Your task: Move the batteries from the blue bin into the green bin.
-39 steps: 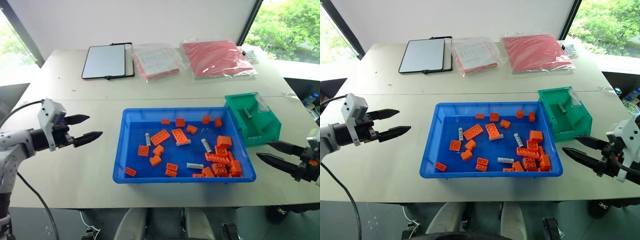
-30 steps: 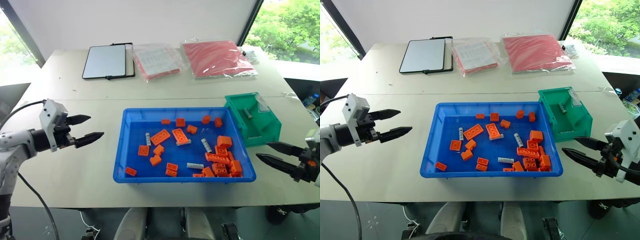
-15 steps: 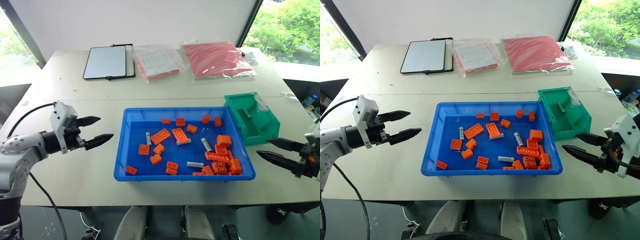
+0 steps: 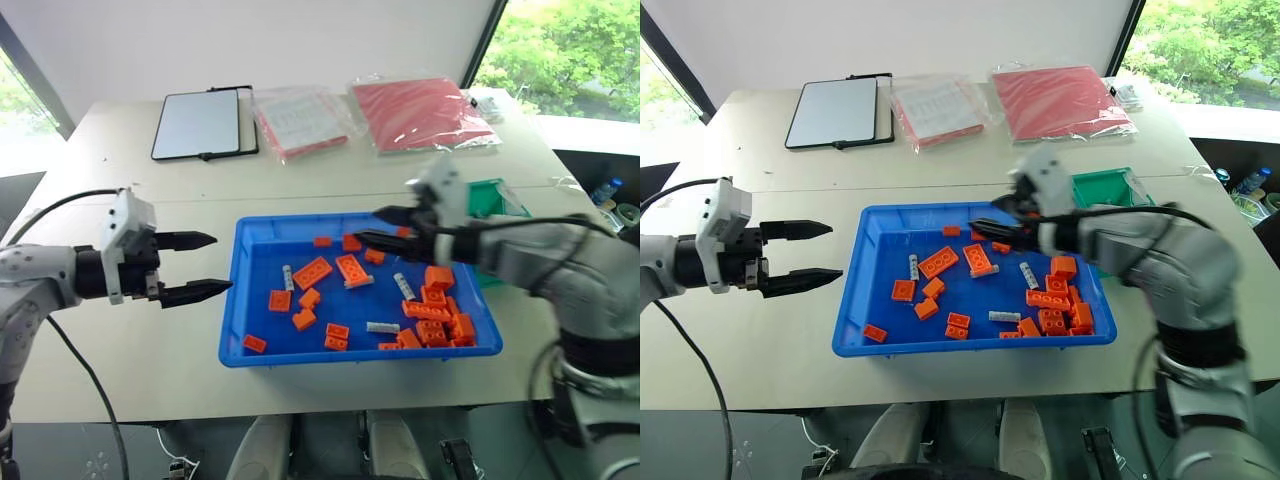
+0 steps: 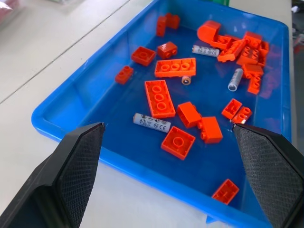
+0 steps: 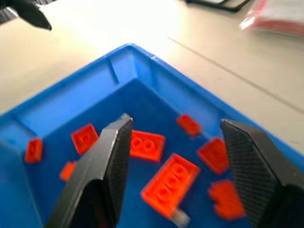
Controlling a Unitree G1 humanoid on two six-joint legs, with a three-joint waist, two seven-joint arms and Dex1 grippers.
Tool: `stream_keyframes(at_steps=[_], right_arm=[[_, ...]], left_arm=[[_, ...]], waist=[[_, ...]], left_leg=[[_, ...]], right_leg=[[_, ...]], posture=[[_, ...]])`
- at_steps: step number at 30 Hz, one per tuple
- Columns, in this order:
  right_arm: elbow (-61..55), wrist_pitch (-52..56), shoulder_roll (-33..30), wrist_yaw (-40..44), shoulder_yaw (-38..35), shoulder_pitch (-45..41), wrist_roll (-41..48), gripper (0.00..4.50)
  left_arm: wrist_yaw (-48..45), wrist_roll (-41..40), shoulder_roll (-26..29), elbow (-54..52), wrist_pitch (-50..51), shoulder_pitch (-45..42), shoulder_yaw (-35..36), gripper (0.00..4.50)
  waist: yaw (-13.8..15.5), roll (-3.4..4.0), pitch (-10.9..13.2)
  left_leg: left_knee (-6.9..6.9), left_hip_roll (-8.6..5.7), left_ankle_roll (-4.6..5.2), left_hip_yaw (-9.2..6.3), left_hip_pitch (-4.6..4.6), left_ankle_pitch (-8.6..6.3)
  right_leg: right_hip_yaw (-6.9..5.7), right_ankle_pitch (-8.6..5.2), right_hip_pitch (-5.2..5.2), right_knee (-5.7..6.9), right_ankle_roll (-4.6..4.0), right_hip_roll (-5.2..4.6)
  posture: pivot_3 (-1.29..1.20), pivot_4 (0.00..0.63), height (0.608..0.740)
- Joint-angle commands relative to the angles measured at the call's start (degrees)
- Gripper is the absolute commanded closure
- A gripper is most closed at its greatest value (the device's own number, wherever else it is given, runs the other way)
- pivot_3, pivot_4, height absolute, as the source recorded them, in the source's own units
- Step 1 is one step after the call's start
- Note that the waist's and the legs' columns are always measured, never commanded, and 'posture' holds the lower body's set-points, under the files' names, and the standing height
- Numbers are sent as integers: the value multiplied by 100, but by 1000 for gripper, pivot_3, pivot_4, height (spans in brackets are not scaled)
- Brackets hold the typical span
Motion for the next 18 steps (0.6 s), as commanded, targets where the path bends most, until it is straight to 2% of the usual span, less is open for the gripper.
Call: stream_keyframes(at_steps=[1,5,10,18], right_arm=[[584,138,703,-230,908,-446,-509,1499],[1351,-102,1202,-116,1398,-662,-974,1499],[1898,-312,1556,181,1572,-908,-1308,1499],[2657,-781,1808,717,1772,-1259,-1852,1499]], left_arm=[[-85,47,103,93,-139,-112,85,0],[-83,-11,104,-67,-109,72,231,0],[74,-71,38,-268,-71,291,421,0],[306,-239,-28,-492,7,530,671,0]], waist=[[-28,0,0],[-61,0,0],[-91,0,0],[-104,0,0]], left_leg=[[-1,0,-2,-1,0,1],[7,-3,-7,0,1,4],[8,-1,-10,1,10,6],[4,6,-27,2,12,16]], right_leg=[[-1,1,-2,3,2,2],[-3,9,-4,9,-3,19],[0,20,-16,21,3,28],[3,24,-31,58,10,35]], posture=[[0,150,734],[0,150,734],[0,150,734],[0,150,734]])
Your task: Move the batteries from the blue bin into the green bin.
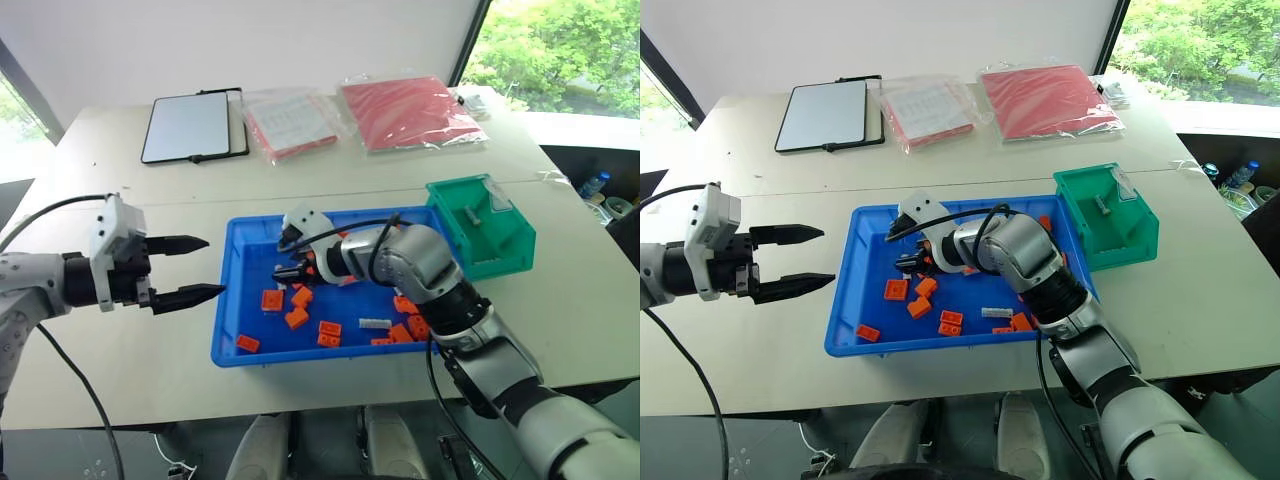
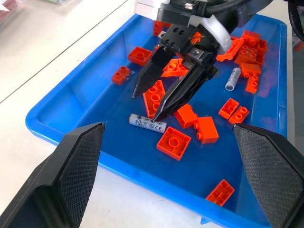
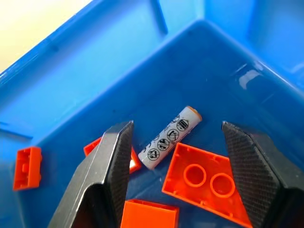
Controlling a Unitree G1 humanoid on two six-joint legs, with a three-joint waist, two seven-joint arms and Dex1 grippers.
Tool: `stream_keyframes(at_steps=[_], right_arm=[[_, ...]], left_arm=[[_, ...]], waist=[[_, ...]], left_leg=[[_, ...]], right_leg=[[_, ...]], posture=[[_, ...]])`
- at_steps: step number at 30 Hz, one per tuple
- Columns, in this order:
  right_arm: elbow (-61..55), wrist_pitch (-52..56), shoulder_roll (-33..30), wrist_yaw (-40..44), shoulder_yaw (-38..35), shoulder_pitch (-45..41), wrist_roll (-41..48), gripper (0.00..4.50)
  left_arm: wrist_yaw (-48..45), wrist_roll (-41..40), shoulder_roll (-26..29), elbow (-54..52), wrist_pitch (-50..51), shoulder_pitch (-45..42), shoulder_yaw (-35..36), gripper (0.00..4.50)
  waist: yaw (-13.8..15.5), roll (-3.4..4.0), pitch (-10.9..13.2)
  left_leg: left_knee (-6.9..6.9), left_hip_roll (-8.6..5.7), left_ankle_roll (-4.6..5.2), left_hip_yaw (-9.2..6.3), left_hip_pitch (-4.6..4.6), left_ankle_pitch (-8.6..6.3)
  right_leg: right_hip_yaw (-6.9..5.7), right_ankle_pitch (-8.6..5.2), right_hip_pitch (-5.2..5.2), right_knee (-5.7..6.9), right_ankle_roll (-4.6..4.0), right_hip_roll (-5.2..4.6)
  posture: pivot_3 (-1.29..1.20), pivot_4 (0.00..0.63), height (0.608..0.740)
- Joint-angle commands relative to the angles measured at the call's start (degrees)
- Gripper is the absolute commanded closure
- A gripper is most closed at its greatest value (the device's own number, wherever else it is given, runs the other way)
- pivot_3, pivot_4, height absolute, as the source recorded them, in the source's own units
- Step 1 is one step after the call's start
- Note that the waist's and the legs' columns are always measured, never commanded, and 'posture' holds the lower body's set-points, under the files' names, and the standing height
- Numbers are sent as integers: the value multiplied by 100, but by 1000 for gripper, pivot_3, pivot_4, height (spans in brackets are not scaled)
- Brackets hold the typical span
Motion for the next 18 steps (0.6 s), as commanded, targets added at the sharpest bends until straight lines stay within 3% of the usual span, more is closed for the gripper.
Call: stream_keyframes(at_steps=[1,18], right_arm=[[100,-198,168,203,-26,-256,-182,1499],[129,46,459,488,224,166,-634,1499]], left_arm=[[87,-119,-1,-164,-12,28,288,0],[212,-228,27,-108,-3,-200,129,0]], waist=[[1,0,0],[1,-1,-1]], left_leg=[[1,0,-2,0,0,1],[0,0,-8,-1,2,5]], right_leg=[[0,0,-1,3,0,0],[1,-1,-11,26,-2,1]], posture=[[0,150,734],[0,150,734]])
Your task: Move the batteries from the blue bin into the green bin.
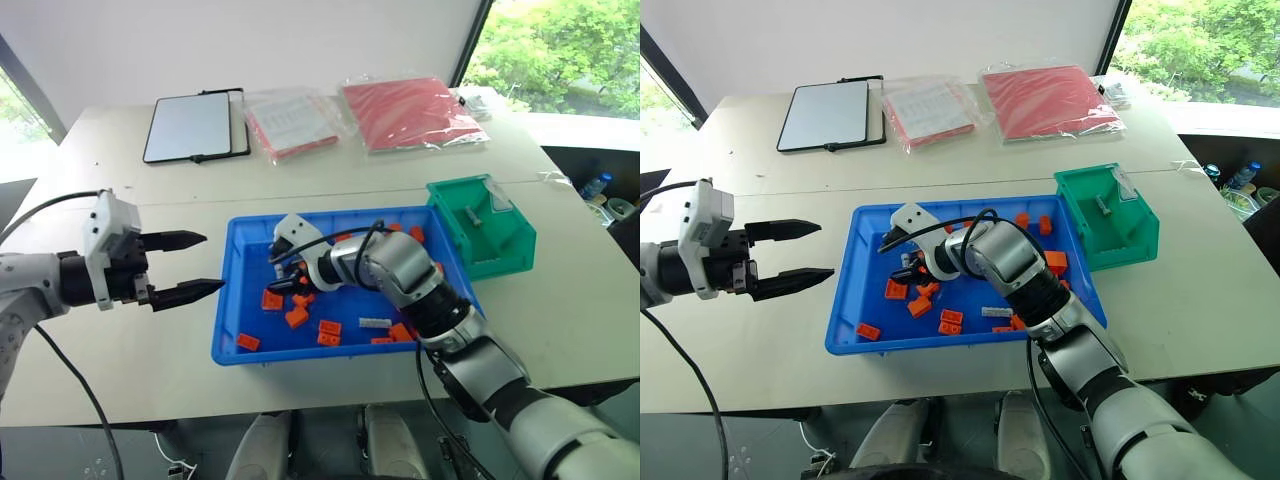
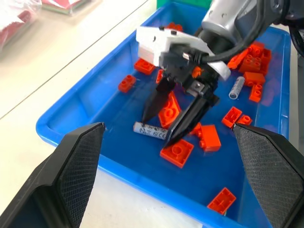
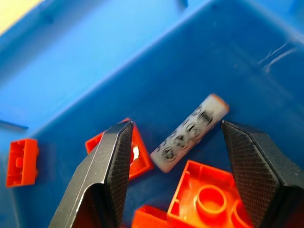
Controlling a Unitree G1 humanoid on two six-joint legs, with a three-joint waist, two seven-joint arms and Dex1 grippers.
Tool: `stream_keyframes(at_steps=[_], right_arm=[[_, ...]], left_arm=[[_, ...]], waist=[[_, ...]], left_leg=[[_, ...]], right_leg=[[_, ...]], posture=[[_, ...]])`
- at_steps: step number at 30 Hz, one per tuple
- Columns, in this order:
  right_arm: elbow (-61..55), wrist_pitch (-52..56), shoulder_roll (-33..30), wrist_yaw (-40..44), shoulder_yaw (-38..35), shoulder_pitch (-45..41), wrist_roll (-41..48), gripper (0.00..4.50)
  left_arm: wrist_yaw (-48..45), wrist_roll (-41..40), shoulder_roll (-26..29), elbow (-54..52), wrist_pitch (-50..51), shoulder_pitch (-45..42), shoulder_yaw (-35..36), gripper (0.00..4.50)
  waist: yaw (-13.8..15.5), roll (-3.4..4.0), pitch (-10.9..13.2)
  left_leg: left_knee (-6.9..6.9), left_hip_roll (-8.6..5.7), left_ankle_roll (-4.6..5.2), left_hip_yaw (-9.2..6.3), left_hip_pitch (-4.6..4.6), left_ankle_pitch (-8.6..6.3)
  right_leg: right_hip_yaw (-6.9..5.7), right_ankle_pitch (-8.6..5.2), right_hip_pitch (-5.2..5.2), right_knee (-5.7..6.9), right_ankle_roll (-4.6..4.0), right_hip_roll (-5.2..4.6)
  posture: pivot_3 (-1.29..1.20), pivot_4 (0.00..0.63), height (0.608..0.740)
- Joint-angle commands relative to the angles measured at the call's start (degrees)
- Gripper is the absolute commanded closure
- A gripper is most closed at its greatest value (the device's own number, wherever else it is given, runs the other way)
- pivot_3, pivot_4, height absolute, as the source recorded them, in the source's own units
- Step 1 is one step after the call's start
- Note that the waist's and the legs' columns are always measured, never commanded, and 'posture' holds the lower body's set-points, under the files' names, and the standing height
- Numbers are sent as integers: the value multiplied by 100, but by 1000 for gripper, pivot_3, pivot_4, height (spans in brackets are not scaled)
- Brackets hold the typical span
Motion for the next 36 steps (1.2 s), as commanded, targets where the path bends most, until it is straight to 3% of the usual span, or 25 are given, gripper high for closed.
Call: stream_keyframes(at_steps=[1,2,5,9,14,16,20,26,31,36], right_arm=[[-98,11,113,20,31,65,-82,1499],[-61,-26,124,25,45,79,-119,1499],[-4,-121,127,41,81,125,-228,2283],[-79,-102,90,69,23,121,-315,4311],[-749,499,4,28,-747,-47,12,4311],[-1329,958,-217,-37,-1446,-140,213,4311],[-2317,1704,-1432,0,-2884,-138,447,4311],[-2188,1428,-3701,246,-4123,835,277,4311],[-1891,807,-4067,215,-4301,1500,181,4311],[-1665,-51,-4094,7,-4082,1774,-170,2056]], left_arm=[[14,-78,29,-24,-4,-180,42,0],[12,-75,25,-7,-3,-203,31,0],[6,-71,10,10,2,-248,6,0],[-38,-60,-2,66,-11,-295,-50,0],[-181,-115,5,76,8,-305,-163,0],[-209,-153,-31,19,17,-281,-236,0],[-354,-188,-77,-204,-15,-101,-413,0],[-522,-62,-120,-88,-210,-199,-679,0],[-708,25,-137,134,-319,-417,-920,0],[-792,-11,-213,215,-287,-610,-1045,0]], waist=[[0,0,0],[0,0,-1],[-4,0,-1],[-3,0,-1],[8,2,1],[19,3,1],[94,4,3],[121,1,1],[-27,8,4],[-26,10,5]], left_leg=[[0,0,0,0,0,0],[0,0,0,0,1,0],[-1,1,0,0,3,0],[-2,1,-1,0,3,0],[-1,2,-1,0,3,1],[0,1,-1,-1,0,1],[6,-7,-1,-3,-4,0],[-7,1,2,5,-3,-1],[-10,17,7,26,0,-1],[-4,21,9,29,0,-1]], right_leg=[[0,0,0,0,0,1],[0,0,0,0,0,1],[0,0,0,1,0,2],[0,0,0,1,0,2],[0,0,1,1,0,2],[0,0,0,0,0,2],[-3,0,4,-6,0,-9],[-7,-10,20,-42,-18,-13],[2,-11,18,-45,-19,-13],[3,-9,19,-44,-17,-6]], posture=[[0,150,734],[0,150,734],[0,150,734],[0,150,734],[0,150,734],[0,150,734],[0,150,734],[0,150,734],[0,150,734],[0,150,734]])
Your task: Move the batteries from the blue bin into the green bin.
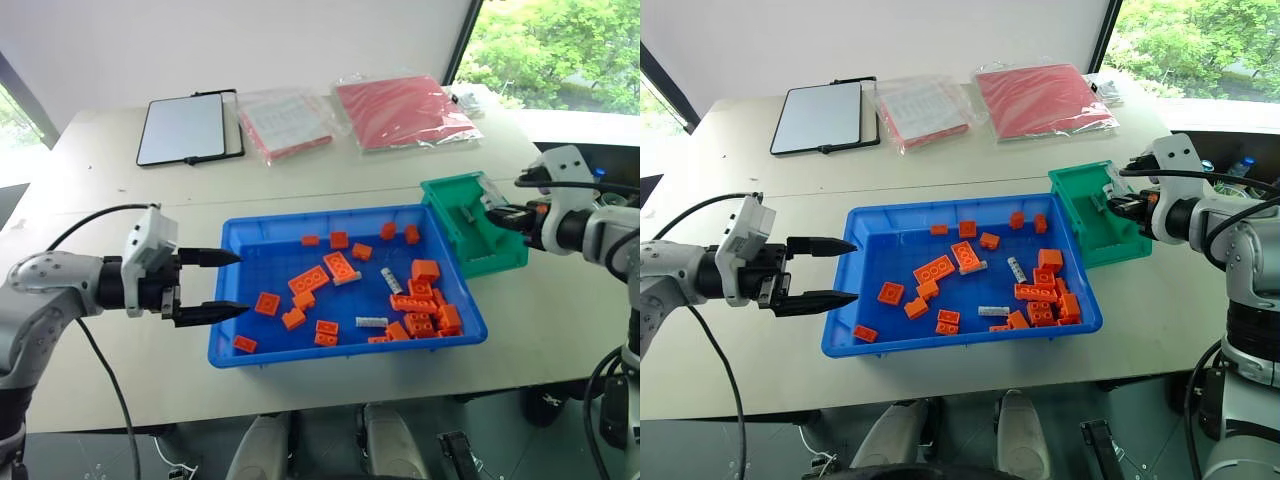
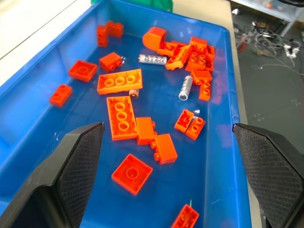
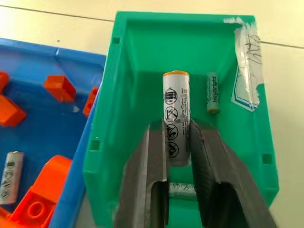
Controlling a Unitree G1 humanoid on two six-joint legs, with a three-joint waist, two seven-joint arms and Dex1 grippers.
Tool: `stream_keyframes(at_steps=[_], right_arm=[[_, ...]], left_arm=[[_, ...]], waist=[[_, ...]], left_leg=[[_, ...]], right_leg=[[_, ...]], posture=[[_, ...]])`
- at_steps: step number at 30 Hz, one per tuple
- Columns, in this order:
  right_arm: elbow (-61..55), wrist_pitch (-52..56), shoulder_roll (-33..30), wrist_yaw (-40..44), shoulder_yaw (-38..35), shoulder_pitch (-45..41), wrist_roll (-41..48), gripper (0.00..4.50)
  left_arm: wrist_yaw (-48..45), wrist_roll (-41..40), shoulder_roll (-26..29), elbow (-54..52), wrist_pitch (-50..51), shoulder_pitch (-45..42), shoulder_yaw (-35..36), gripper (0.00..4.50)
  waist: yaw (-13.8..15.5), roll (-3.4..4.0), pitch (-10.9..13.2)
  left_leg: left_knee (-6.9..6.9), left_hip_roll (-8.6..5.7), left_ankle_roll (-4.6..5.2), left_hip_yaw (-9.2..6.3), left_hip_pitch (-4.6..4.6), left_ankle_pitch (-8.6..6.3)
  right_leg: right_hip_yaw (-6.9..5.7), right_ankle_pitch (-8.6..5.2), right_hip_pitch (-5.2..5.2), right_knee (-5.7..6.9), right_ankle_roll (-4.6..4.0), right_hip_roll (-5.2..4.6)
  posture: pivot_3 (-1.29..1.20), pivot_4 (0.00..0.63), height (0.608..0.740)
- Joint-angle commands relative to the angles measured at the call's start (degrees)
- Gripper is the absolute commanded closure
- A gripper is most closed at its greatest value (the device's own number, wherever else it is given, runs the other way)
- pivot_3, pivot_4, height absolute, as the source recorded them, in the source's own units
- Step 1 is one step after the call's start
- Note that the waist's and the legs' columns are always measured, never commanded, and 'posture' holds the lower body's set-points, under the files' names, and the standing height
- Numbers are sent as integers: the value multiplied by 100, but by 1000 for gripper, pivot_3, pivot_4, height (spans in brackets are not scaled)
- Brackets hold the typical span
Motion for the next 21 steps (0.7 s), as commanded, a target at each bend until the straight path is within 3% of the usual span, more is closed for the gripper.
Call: stream_keyframes(at_steps=[1,7,10,12,17,21], right_arm=[[-123,-562,-95,-8,-25,20,-98,1555],[-990,-837,-175,803,-173,68,665,1555],[-1578,-565,-48,1091,137,205,1140,1555],[-1567,-170,406,572,486,132,1050,1555],[-1549,490,1715,-538,965,-15,837,83],[-1560,1010,2515,-1029,1133,-76,861,83]], left_arm=[[-87,-31,-36,0,-75,-150,16,0],[-162,11,-47,30,-115,-150,13,0],[-159,68,-70,24,-190,-102,0,0],[-128,70,-99,17,-203,-105,-9,0],[-93,137,-141,-22,-240,-32,15,0],[-86,94,-84,-22,-201,4,128,0]], waist=[[38,2,1],[96,4,3],[96,4,3],[87,-5,-2],[89,-3,0],[102,-4,-1]], left_leg=[[1,-1,0,1,0,0],[6,-2,1,0,-3,-1],[7,-2,3,-3,-3,-2],[7,0,4,-8,-1,-2],[9,1,3,-11,-3,-2],[4,-3,2,-14,-7,-1]], right_leg=[[0,2,0,0,3,3],[-1,9,2,-1,17,4],[-2,9,4,-4,17,2],[-4,9,10,-5,17,0],[0,4,3,-9,-10,0],[-2,14,1,-10,8,-1]], posture=[[0,150,734],[0,150,734],[0,150,734],[0,150,734],[0,150,734],[0,150,734]])
